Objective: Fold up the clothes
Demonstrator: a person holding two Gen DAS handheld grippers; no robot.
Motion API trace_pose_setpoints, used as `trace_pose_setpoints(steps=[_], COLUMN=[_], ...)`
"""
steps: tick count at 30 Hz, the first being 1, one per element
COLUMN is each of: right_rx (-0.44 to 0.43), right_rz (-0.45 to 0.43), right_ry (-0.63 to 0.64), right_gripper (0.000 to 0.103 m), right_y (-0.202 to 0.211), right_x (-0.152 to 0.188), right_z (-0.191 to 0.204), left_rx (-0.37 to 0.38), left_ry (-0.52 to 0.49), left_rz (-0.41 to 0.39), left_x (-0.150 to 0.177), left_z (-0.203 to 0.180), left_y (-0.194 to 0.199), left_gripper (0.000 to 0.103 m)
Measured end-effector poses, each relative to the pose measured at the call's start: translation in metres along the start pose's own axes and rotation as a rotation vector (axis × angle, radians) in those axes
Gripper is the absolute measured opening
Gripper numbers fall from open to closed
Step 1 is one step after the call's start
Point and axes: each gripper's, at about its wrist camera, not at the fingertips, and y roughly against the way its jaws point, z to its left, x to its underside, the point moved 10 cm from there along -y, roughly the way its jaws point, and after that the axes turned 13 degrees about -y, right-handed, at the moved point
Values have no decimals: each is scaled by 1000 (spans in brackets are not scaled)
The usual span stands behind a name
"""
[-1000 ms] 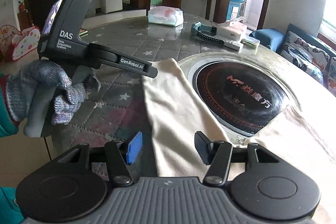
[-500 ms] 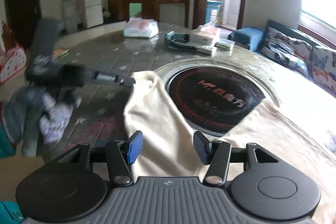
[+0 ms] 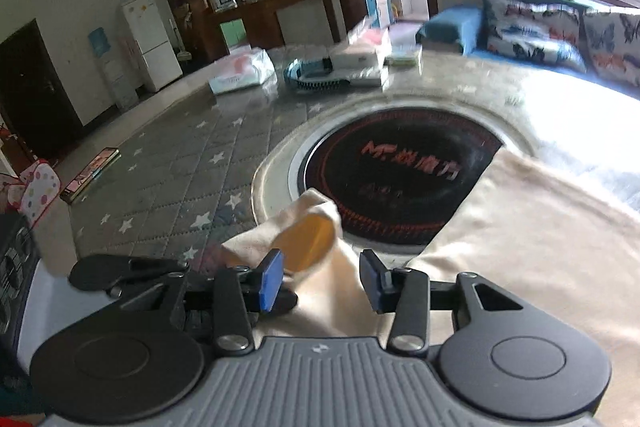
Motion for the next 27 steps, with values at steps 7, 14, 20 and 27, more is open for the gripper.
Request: trace_pose_setpoints(steps=[7, 14, 20, 27], right_rx=[-38, -59, -24, 43], right_rz=[28, 66, 52, 8], right_ry=[-118, -132, -155, -144], right_gripper=[48, 52, 48, 49], right_y=[-17, -30, -36, -38], right_x=[3, 1, 0, -18], right_z=[-6, -2, -11, -24], left_rx=[15, 32, 23, 17], left_ry=[-13, -40, -24, -13], left_rz=[7, 1, 18, 40], left_x=[3, 4, 9, 16], left_z=[-3, -13, -6, -3], left_y=[1, 2, 3, 5], left_gripper=[6, 6, 7, 8])
